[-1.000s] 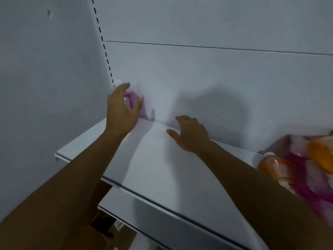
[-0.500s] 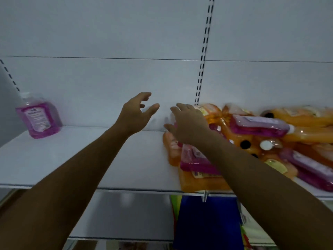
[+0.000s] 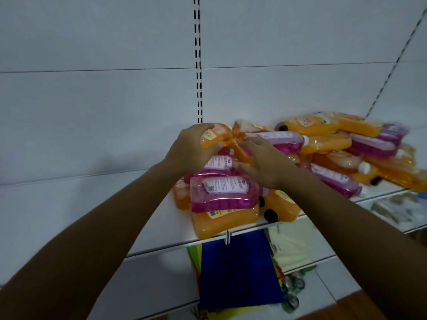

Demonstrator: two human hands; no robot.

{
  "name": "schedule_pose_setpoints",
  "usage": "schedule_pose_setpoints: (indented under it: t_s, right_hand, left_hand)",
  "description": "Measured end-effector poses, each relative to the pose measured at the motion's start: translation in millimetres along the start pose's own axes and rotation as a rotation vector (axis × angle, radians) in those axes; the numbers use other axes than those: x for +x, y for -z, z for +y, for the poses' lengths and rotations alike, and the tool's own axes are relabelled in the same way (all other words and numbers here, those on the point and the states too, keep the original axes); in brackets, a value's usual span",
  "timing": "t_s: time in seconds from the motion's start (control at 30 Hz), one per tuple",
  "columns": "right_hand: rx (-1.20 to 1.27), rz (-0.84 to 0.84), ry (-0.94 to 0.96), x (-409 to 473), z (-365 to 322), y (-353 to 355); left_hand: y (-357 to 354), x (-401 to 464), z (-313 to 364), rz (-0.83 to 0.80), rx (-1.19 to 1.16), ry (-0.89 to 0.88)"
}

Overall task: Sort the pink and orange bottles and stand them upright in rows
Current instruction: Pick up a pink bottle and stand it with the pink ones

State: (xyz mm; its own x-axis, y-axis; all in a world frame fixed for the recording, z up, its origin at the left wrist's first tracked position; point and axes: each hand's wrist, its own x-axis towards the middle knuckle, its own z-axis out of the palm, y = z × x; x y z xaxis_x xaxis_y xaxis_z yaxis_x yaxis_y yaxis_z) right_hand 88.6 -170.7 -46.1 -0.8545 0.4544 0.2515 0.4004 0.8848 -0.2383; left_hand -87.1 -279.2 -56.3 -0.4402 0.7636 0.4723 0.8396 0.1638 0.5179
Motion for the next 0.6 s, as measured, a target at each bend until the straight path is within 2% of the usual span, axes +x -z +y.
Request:
schedule_pose_setpoints:
  t_s: [0.23,0.37,0.47,0.6]
  right_hand:
    - [0.028,-0.021,0.043,-33,8,-8]
    - [0.04,-0.099,0.059,-56,24,-16]
    - [0.067,-0.157,0.06,-70,31,-22]
    - [0.198,-0.138,0.038,-76,34,-29]
  left_hand:
    - [-8,-38,15,0.017,0.13,-0.024]
    - [-19,-78,27,-0.084,0.168,0.015]
    - [-33,-100,28,-0.175,0.311,-0.004]
    - [-45,-109,25,-0.128,0.448,0.075]
